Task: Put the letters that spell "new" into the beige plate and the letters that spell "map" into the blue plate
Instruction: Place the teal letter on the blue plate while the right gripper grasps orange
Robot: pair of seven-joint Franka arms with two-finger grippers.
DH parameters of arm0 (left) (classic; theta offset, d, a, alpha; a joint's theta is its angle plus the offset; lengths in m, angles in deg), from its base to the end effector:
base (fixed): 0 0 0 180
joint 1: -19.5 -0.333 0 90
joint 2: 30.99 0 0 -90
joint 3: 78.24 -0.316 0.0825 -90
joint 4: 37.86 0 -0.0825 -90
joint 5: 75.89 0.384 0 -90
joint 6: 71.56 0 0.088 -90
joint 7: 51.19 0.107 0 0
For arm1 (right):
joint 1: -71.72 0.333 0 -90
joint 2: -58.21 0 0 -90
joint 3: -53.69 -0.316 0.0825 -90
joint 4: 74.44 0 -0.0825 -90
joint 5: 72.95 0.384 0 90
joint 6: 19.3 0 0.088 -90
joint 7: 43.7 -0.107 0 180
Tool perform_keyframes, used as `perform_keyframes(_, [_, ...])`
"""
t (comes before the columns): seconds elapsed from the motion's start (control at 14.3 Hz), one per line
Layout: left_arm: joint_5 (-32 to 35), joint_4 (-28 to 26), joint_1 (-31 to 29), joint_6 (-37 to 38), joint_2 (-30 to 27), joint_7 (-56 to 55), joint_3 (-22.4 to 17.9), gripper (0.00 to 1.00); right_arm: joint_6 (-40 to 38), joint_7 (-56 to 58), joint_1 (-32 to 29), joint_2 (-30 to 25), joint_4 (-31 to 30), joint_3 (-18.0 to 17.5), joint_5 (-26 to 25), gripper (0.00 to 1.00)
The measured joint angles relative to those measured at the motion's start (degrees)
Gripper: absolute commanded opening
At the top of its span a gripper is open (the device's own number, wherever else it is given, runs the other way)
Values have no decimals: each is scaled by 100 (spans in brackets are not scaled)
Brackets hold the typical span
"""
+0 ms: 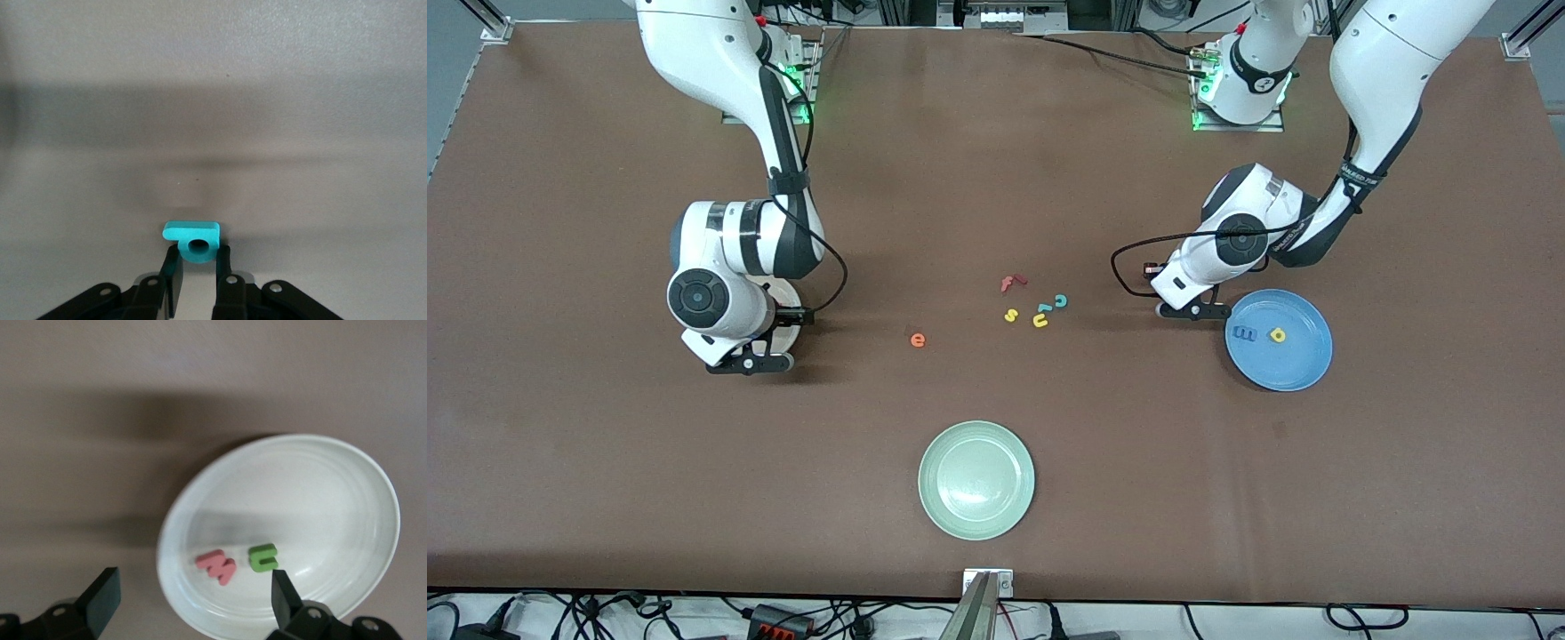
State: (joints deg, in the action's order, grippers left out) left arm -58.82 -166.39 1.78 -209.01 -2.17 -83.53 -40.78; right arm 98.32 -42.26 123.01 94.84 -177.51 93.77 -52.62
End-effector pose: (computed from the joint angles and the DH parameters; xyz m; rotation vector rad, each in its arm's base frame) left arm 0.4793 -0.1885 0.1699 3.0951 0.0034 -0.3818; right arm 0.6024 0.1692 0.2430 2.9969 0.1109 -0.2988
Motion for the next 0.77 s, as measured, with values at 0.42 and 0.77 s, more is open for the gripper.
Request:
perform_keyframes(0.42, [29, 1074, -10, 1562, -383, 528, 27, 10, 43, -49, 193, 216, 843, -330, 1122, 88])
perform_keyframes(0.77, [574, 1383, -683, 1714, -246, 1797, -360, 83, 556, -757, 241, 605, 1045, -688, 1216, 79])
